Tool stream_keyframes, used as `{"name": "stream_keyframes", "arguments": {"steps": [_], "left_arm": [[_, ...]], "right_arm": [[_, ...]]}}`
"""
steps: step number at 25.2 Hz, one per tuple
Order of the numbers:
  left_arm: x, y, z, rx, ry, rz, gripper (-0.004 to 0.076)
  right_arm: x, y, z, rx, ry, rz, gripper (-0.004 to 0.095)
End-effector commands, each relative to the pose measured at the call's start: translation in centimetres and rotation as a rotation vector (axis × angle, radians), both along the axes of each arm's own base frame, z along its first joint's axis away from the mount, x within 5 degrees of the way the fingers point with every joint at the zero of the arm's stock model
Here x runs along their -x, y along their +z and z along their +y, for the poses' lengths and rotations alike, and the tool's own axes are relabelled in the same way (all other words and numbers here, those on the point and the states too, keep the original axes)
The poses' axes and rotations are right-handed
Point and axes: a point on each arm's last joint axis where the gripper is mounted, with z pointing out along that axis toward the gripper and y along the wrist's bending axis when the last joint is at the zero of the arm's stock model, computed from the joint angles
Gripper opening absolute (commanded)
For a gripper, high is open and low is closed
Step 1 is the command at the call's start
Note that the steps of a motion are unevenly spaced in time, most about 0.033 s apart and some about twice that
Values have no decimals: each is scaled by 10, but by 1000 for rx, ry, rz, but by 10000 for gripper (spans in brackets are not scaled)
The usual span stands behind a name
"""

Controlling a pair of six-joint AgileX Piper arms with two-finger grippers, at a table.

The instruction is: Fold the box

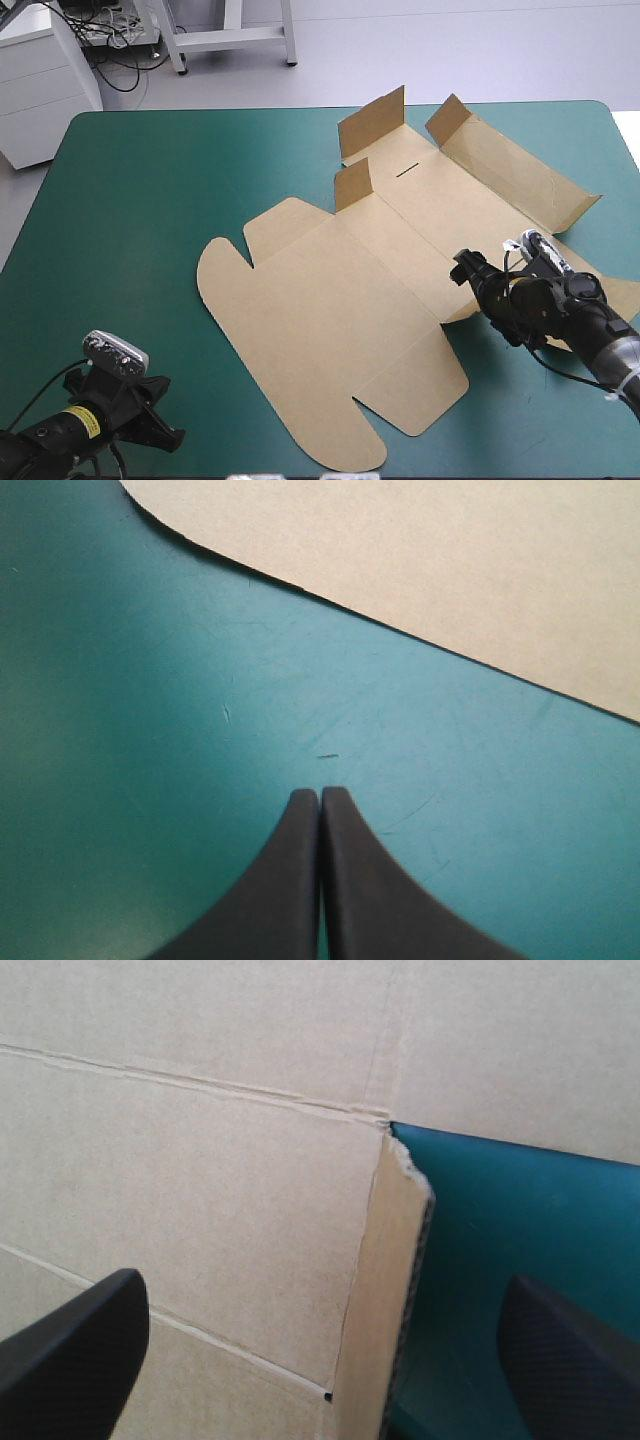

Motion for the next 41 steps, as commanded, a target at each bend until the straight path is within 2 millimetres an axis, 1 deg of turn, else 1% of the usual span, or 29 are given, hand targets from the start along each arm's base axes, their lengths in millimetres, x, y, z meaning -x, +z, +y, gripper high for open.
{"name": "stream_keyframes", "arguments": {"steps": [1, 2, 3, 4, 5, 6, 13, 18, 21, 23, 26, 29, 33, 34, 35, 36, 38, 40, 41], "left_arm": [[-4, 11, -2, 38, -1, -63, -32], [-4, 11, -2, 38, -1, -63, -32], [-4, 11, -2, 38, -1, -63, -32], [-4, 11, -2, 38, -1, -63, -32], [-4, 11, -2, 38, -1, -63, -32], [-4, 11, -2, 38, -1, -63, -32], [-4, 11, -2, 38, -1, -63, -32], [-4, 11, -2, 38, -1, -63, -32], [-4, 11, -2, 38, -1, -63, -32], [-4, 11, -2, 38, -1, -63, -32], [-4, 11, -2, 38, -1, -63, -32], [-4, 11, -2, 38, -1, -63, -32], [-4, 11, -2, 38, -1, -63, -32], [-4, 11, -2, 38, -1, -63, -32], [-4, 11, -2, 38, -1, -63, -32], [-4, 11, -2, 38, -1, -63, -32], [-4, 11, -2, 38, -1, -63, -32], [-4, 11, -2, 38, -1, -63, -32], [-4, 11, -2, 38, -1, -63, -32]], "right_arm": [[-8, 12, -1, 3, -7, -83, 650], [-8, 11, -1, -4, -26, -78, 417], [-9, 11, -1, -10, -33, -80, 293], [-9, 12, -1, -12, -35, -83, 102], [-9, 12, -1, -11, -33, -84, -24], [-9, 11, -1, -9, -31, -82, -13], [-9, 11, -2, 27, -1, -90, -23], [-13, 15, -2, 145, 143, -173, -23], [-17, 25, -2, 212, 212, -230, -23], [-20, 34, -4, 278, 254, -252, -23], [-25, 51, -7, 396, 327, -282, -23], [-29, 73, -10, 538, 415, -308, -23], [-33, 107, -15, 720, 530, -358, -23], [-34, 120, -16, 786, 572, -386, -23], [-34, 127, -15, 815, 594, -404, -24], [-35, 139, -15, 868, 634, -443, -24], [-36, 151, -14, 956, 709, -487, -24], [-41, 159, -13, 1054, 800, -501, -24], [-43, 160, -13, 1069, 817, -502, -24]]}}
